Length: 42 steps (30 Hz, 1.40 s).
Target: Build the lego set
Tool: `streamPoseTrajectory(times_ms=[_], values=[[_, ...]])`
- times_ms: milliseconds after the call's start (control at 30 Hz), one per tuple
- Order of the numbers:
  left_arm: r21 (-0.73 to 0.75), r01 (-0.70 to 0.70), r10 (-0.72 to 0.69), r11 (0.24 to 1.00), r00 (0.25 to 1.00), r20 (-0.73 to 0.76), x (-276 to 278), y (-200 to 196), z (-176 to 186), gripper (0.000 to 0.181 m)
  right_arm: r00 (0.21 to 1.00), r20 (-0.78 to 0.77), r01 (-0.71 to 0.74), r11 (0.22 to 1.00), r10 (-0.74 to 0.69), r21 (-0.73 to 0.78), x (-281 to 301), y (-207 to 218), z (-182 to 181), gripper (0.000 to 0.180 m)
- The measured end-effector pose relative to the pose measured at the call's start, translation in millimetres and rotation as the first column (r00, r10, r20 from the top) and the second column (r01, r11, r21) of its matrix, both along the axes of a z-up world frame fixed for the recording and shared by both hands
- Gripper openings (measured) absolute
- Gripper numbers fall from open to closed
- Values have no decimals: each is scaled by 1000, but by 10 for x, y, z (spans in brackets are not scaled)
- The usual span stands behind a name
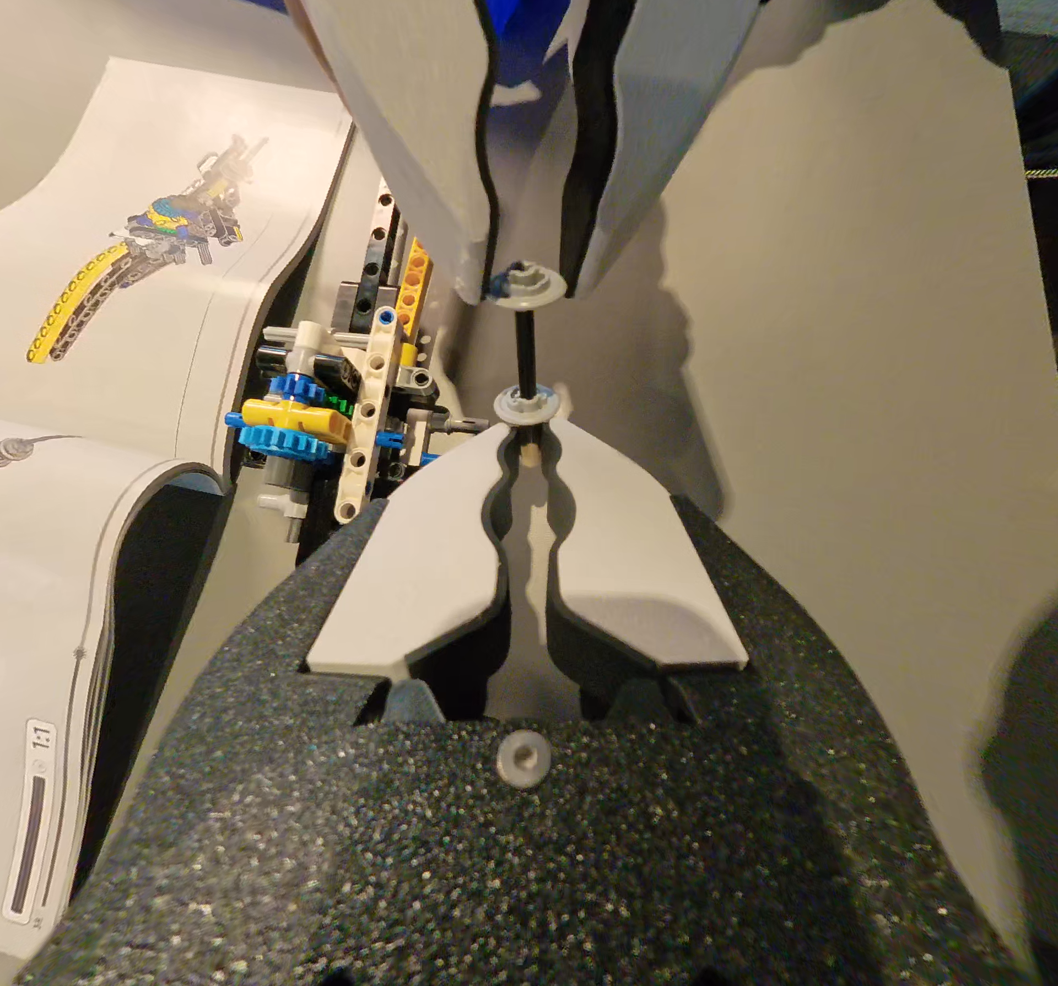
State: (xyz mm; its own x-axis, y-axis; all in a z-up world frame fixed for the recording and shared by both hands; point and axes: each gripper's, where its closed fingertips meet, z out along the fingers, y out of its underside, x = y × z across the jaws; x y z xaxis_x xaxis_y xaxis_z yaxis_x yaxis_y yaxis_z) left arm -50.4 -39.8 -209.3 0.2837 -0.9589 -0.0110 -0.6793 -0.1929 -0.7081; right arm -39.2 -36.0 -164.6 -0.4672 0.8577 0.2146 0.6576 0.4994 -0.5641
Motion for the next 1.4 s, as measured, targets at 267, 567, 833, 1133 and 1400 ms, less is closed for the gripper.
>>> streamPoseTrajectory(times_ms=[267, 567, 833, 1133, 1400], values=[[17, -5, 3, 1000, 994, 111, 23, 51, 121, 7, 997, -65, 28, 1000, -28, 2, -19, 61, 138, 18], [41, 11, -17, 999, 991, 131, 46, 60, 109, 7, 997, -75, 26, 1000, -25, 9, -21, 56, 141, 19], [57, 30, -38, 998, 988, 148, 72, 46, 116, 7, 996, -85, 15, 1000, -16, -6, -26, 25, 164, 19], [0, 52, -52, 999, 994, 98, 100, -41, 35, 7, 1000, -15, -16, 1000, 16, 7, 37, -31, 67, 19], [-62, 61, -61, 996, 998, 16, 123, -142, -93, 7, 996, 68, -56, 998, 56, -3, 95, -117, -77, 19]])
